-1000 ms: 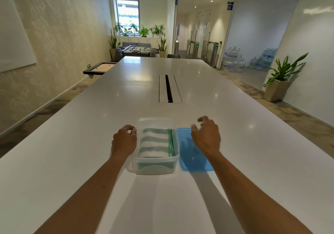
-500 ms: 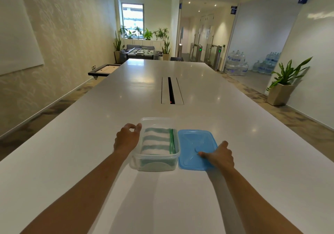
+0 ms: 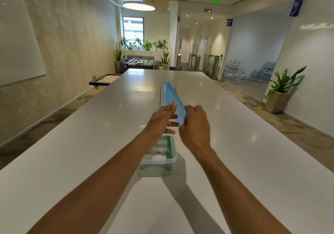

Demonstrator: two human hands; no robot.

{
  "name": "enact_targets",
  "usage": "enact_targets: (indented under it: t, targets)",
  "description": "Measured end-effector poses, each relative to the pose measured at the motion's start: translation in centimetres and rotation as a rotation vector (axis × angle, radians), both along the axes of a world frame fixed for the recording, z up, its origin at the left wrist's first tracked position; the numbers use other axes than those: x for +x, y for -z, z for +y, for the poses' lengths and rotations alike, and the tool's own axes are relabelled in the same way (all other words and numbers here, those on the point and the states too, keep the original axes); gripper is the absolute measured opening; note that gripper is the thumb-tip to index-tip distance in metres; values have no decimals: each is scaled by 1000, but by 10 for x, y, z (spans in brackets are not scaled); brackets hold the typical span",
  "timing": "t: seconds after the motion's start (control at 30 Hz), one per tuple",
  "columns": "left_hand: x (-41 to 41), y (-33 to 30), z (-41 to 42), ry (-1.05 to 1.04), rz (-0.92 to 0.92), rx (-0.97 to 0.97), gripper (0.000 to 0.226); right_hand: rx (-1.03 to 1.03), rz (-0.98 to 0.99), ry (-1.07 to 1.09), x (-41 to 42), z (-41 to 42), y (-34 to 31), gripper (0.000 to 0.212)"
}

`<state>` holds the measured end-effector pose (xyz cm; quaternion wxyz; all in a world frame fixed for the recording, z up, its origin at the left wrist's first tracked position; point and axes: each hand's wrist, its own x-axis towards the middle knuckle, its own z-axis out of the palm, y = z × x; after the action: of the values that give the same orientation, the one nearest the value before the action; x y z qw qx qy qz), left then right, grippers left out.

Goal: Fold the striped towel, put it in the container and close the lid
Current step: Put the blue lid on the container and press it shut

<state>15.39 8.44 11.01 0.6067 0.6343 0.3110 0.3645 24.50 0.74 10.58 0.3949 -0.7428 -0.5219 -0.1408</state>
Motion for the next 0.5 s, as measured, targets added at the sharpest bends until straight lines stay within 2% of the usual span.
enact_targets:
  t: [0.07, 0.2, 0.3, 0.37, 0.43, 0.5]
  targets:
    - [2, -8, -7, -35, -65, -3, 37, 8, 13, -114, -14, 3, 4, 48]
    - [-12, -14, -2, -273, -27, 199, 27, -153, 107, -383, -14, 0, 9, 72]
    - [-26, -17, 8, -331, -60, 164, 26, -162, 161, -543, -7, -6, 4, 68]
    - [-34, -18, 15, -317, -159, 20, 26, 7, 190, -459, -1, -3, 4, 58]
    - [-40, -17, 21, -280, -266, -99, 25, 147, 228, -215, 11, 8, 9, 58]
    - [-44, -12, 26, -268, -313, -180, 26, 90, 409, -85, 19, 15, 13, 69]
